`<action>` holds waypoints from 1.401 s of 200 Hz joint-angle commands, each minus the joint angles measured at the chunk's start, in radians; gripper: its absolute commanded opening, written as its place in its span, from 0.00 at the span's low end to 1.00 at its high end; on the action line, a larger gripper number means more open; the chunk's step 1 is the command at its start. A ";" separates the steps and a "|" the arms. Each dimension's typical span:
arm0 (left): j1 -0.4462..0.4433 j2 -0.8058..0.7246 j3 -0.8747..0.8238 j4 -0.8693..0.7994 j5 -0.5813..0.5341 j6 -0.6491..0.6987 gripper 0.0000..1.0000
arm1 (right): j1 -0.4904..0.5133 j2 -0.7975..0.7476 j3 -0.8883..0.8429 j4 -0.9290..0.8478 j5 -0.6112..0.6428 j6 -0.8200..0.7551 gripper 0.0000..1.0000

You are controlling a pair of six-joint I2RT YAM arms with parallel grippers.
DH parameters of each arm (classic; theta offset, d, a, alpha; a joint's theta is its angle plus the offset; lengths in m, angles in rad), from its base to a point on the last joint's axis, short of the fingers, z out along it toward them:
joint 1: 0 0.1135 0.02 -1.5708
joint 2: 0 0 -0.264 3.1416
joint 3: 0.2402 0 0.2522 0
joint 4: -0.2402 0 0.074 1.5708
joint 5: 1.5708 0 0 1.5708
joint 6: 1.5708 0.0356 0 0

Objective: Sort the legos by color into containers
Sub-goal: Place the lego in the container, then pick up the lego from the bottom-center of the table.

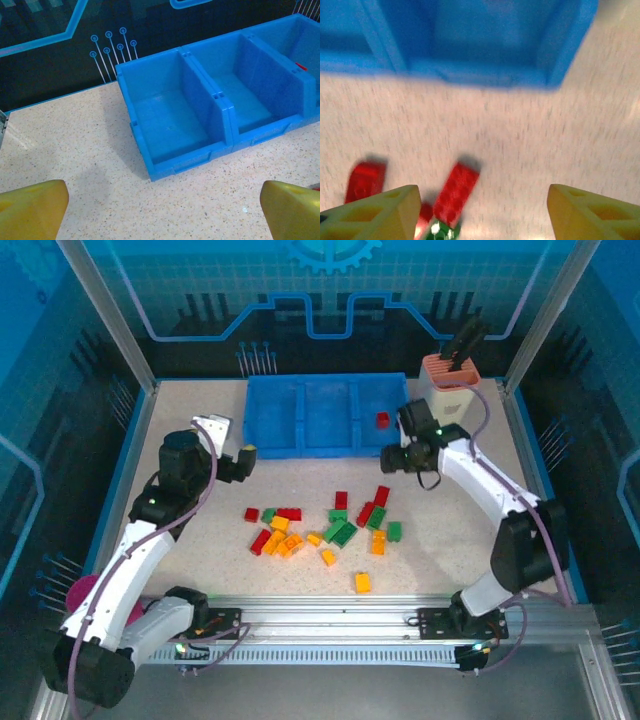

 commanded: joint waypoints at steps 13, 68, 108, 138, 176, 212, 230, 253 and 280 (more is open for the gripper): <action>-0.012 0.005 0.020 -0.001 0.023 0.012 0.99 | 0.047 -0.119 -0.201 0.038 -0.098 0.157 0.76; -0.019 0.009 0.020 -0.002 0.031 0.008 0.99 | 0.153 -0.102 -0.346 0.067 -0.080 0.251 0.78; -0.025 0.016 0.017 0.001 0.034 0.005 0.99 | 0.181 -0.071 -0.414 0.090 -0.057 0.292 0.71; -0.029 0.021 0.016 0.000 0.034 0.007 0.99 | 0.181 -0.061 -0.440 0.107 -0.045 0.307 0.59; -0.031 0.024 0.011 0.017 0.006 0.000 0.99 | 0.182 -0.055 -0.466 0.136 -0.062 0.304 0.42; -0.031 0.051 0.025 0.029 -0.061 -0.026 0.99 | 0.180 -0.064 -0.472 0.142 -0.056 0.283 0.35; -0.032 0.052 0.011 0.039 -0.035 -0.033 0.99 | 0.175 -0.073 -0.471 0.145 -0.054 0.270 0.33; -0.034 0.028 -0.036 0.101 -0.039 -0.055 0.99 | 0.172 -0.099 -0.444 0.118 -0.053 0.243 0.32; -0.032 0.006 -0.058 0.130 -0.051 -0.080 0.99 | 0.169 -0.137 -0.359 0.045 -0.030 0.190 0.32</action>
